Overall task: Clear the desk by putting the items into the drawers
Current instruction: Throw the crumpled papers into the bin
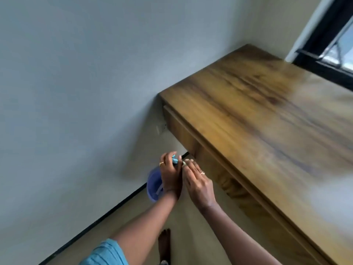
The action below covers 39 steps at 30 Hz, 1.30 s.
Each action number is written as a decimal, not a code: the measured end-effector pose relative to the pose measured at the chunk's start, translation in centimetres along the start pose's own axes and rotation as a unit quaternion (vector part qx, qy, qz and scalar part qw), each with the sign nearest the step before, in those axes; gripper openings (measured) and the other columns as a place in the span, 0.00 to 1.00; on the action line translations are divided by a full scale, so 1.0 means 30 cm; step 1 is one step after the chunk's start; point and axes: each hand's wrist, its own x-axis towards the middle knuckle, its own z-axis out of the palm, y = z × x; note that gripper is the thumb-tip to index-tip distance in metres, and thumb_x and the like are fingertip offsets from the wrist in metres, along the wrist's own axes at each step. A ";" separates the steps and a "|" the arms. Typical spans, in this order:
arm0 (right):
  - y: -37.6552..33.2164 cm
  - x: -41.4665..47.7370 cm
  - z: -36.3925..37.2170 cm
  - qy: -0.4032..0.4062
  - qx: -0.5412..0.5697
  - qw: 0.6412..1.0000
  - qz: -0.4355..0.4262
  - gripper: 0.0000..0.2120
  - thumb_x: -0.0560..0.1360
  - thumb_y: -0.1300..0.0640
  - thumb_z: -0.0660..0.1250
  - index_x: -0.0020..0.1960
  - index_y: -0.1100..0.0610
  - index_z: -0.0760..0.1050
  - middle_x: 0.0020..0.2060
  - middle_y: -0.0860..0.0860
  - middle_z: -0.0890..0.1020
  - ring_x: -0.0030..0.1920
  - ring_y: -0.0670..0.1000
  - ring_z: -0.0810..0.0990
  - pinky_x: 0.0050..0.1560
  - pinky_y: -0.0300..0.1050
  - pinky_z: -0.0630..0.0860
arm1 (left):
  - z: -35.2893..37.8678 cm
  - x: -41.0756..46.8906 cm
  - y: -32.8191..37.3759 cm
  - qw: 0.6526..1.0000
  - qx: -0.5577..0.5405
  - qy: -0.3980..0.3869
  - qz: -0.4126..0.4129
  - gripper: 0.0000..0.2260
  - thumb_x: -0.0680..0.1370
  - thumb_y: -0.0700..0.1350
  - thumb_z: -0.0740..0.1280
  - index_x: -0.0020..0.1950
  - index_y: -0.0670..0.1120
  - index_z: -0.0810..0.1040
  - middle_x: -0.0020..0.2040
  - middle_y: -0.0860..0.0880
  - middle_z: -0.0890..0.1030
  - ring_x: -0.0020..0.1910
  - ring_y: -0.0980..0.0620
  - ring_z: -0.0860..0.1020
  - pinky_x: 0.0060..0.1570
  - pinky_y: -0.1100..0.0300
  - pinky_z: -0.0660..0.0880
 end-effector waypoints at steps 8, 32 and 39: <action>0.037 -0.135 0.484 -0.241 0.075 0.941 0.227 0.13 0.75 0.60 0.58 0.56 0.60 0.77 0.44 0.55 0.84 0.38 0.51 0.84 0.36 0.37 0.74 | 0.014 0.036 -0.554 0.970 0.067 -0.154 -0.176 0.11 0.79 0.42 0.64 0.58 0.38 0.76 0.51 0.46 0.79 0.51 0.48 0.77 0.47 0.69 0.65; 0.298 -0.306 1.193 -0.372 0.120 0.806 0.444 0.20 0.79 0.68 0.54 0.69 0.58 0.69 0.62 0.59 0.76 0.62 0.58 0.74 0.59 0.44 0.70 | 0.341 0.123 -1.293 0.900 0.094 -0.183 -0.384 0.22 0.76 0.42 0.67 0.67 0.40 0.68 0.64 0.38 0.70 0.64 0.41 0.71 0.63 0.51 0.70; 0.208 -0.336 1.078 -0.371 0.137 0.776 0.491 0.17 0.80 0.63 0.54 0.67 0.58 0.69 0.58 0.60 0.77 0.58 0.60 0.75 0.49 0.39 0.65 | 0.264 0.028 -1.190 0.907 0.094 -0.172 -0.374 0.19 0.77 0.40 0.64 0.67 0.40 0.68 0.63 0.38 0.72 0.63 0.40 0.71 0.60 0.53 0.70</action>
